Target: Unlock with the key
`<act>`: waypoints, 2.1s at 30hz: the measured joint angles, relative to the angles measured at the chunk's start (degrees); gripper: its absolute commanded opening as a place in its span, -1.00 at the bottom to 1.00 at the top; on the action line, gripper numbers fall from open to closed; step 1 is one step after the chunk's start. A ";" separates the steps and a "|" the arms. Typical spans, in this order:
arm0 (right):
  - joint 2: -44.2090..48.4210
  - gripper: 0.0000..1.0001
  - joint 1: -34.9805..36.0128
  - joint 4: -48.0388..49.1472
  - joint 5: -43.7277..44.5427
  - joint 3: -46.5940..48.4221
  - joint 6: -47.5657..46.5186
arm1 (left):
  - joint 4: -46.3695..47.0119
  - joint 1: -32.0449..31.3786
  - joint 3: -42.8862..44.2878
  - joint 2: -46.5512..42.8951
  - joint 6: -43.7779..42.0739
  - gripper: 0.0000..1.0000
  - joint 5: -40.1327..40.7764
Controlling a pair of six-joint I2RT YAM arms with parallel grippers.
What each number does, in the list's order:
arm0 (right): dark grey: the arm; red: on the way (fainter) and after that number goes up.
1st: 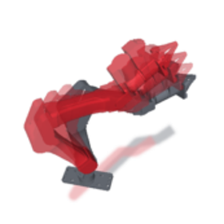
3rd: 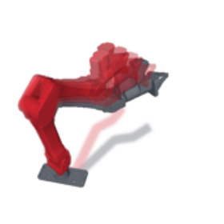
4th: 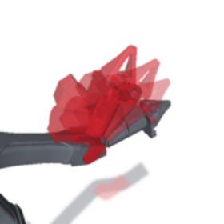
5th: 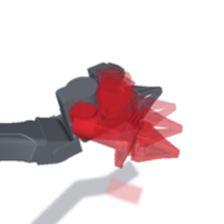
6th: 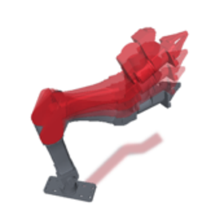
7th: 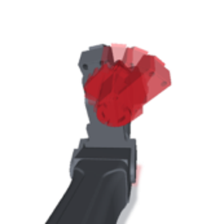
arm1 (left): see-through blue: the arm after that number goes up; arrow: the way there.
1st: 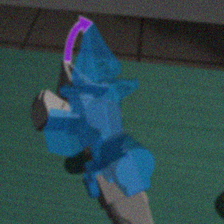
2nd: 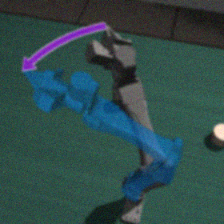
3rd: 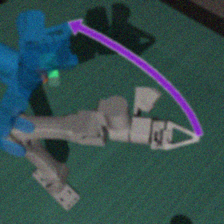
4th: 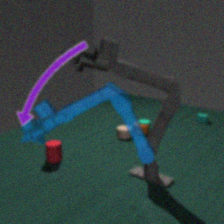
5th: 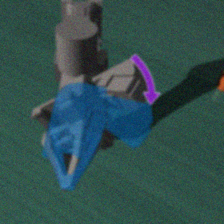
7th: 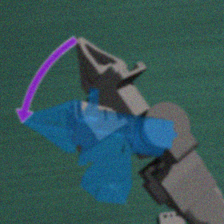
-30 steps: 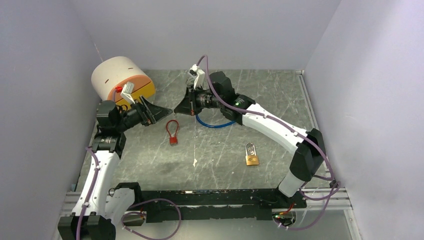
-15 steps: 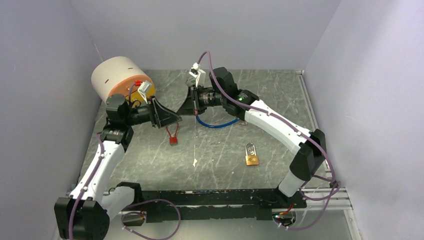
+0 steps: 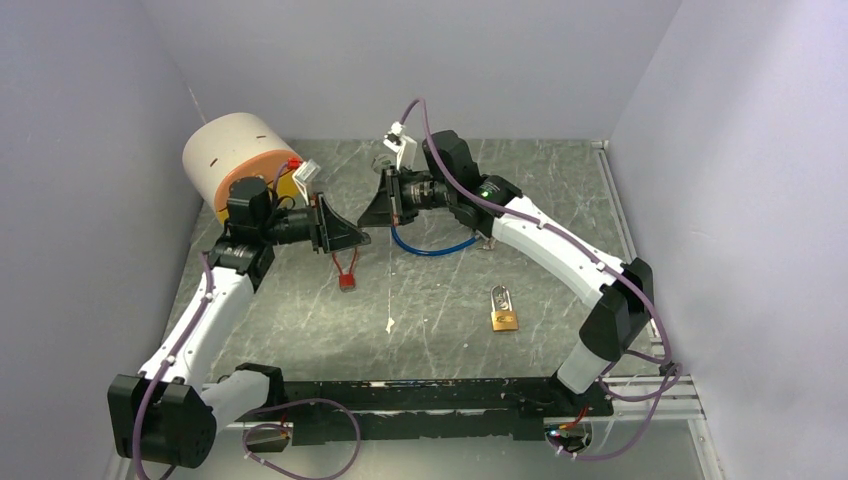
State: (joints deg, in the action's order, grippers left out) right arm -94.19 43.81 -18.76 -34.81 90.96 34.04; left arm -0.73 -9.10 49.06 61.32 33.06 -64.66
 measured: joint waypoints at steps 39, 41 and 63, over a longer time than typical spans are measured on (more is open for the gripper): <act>0.74 0.12 -3.65 -2.21 -7.17 -1.70 -8.46 | -33.75 0.00 17.29 2.51 -25.00 -0.95 4.81; 0.59 -0.02 -3.56 -2.12 -9.40 -0.70 -9.97 | -39.23 0.00 20.94 4.24 -29.70 -0.95 5.11; -5.57 -0.27 -0.79 -1.44 -19.78 6.93 -15.58 | -54.47 -0.26 25.88 6.78 -41.44 -0.95 4.61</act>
State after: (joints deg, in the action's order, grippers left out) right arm -99.77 43.03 -20.21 -54.59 97.89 18.46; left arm -55.20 -9.37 74.94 68.10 -8.38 -60.05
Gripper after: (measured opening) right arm 0.331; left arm 0.033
